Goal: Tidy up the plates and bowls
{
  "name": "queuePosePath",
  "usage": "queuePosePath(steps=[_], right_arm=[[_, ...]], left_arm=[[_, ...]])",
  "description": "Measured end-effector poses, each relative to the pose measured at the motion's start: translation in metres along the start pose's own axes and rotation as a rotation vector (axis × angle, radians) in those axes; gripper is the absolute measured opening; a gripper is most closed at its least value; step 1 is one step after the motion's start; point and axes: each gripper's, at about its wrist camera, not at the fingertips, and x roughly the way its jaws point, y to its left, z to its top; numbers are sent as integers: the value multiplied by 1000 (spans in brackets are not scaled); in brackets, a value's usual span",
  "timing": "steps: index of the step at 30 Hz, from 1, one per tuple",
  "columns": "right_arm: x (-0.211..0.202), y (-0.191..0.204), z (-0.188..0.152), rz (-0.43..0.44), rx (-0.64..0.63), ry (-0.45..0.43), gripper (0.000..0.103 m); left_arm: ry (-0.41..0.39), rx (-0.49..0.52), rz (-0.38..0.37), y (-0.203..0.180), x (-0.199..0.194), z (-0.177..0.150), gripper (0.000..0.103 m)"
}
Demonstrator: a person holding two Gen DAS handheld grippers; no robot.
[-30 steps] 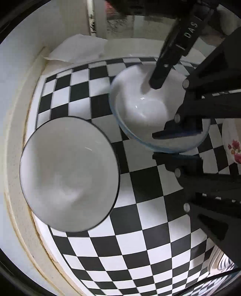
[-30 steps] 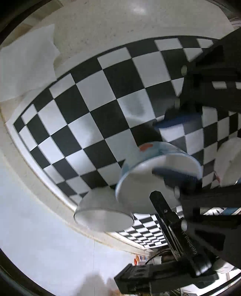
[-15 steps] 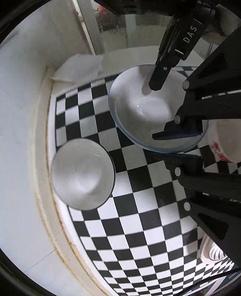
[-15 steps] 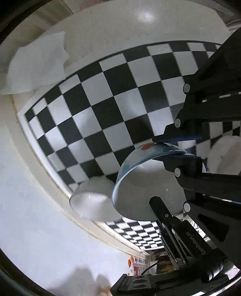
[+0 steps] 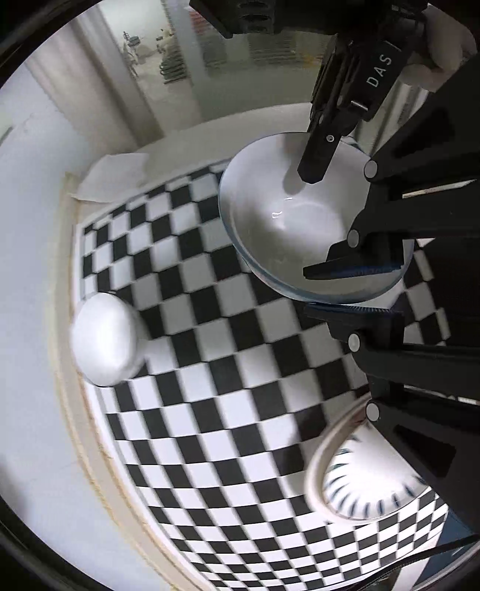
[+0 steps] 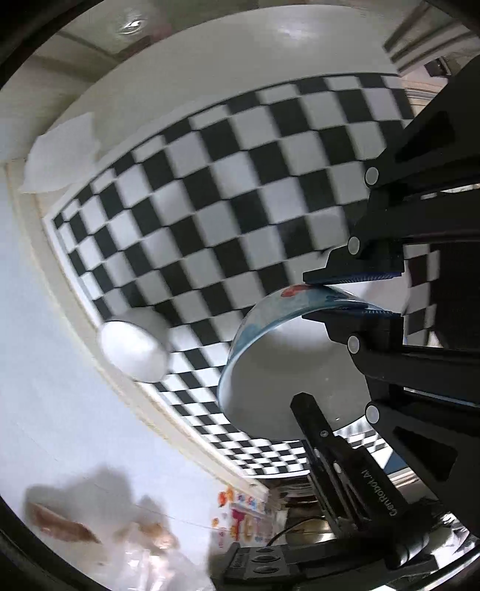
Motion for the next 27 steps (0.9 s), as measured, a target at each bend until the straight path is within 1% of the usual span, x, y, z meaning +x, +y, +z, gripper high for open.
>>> queuePosePath(steps=[3,8,15,17,20,22,27], right_arm=[[7,-8,-26,-12,5,25,13],[34,-14,-47,-44,25,66,13],[55,-21,-55,-83,33,96,13],[60,-23,-56,-89,36,111,13],[65,-24,-56,-103,32,119,13],[66,-23,-55,-116,27,118,13],[66,-22,-53,-114,20,135,13]], left_arm=[[39,2,10,2,16,-17,11],[94,-3,30,4,43,-31,11],[133,51,117,-6,69,-35,11],[143,54,125,-6,74,-36,11],[136,71,153,-11,77,-36,11],[138,75,160,-12,79,-37,11],[137,79,159,-13,78,-39,11]])
